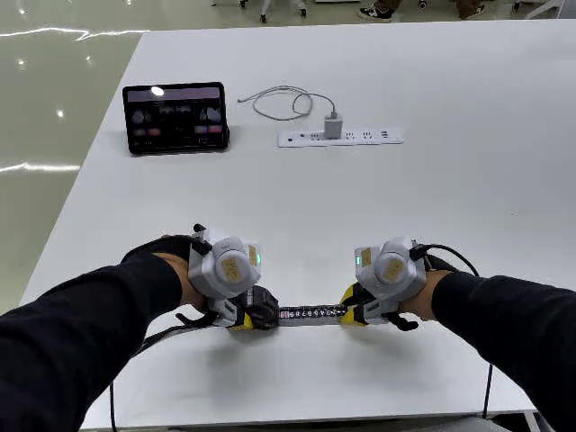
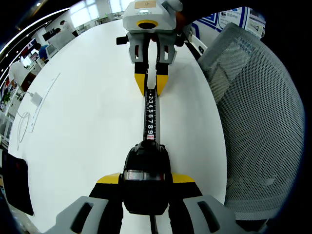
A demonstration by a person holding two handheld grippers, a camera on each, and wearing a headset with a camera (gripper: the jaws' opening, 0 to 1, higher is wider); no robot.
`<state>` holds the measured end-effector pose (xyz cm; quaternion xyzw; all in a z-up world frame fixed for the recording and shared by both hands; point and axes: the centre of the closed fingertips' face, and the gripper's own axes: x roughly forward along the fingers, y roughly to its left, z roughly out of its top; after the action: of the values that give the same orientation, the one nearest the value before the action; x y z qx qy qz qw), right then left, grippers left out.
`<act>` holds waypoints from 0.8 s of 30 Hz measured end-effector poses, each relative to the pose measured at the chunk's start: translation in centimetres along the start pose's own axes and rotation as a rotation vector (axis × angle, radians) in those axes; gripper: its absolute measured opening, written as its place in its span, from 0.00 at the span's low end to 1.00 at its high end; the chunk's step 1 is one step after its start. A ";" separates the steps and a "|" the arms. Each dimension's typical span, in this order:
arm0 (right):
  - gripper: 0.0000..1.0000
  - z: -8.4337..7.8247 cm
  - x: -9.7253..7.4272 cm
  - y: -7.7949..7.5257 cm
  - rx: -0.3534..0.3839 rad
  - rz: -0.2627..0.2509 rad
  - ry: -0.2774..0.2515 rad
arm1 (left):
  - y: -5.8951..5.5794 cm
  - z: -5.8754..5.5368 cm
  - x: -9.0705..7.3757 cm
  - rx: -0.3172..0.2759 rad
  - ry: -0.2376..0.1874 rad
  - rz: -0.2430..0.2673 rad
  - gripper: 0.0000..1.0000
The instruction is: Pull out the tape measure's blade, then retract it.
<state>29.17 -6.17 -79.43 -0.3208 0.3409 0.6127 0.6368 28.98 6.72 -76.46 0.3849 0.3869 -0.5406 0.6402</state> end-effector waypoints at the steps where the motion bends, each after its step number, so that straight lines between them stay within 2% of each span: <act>1: 0.08 -0.1 -0.1 0.0 0.002 -0.001 0.000 | 0.0 0.0 0.0 0.000 0.000 0.000 0.31; 24: 0.08 -2.4 -1.5 -0.3 0.026 -0.014 0.016 | 0.0 0.0 0.0 0.003 0.000 0.004 0.31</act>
<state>29.31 -9.02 -79.57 -0.3197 0.3518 0.6011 0.6424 28.95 6.73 -76.49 0.3868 0.3851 -0.5399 0.6408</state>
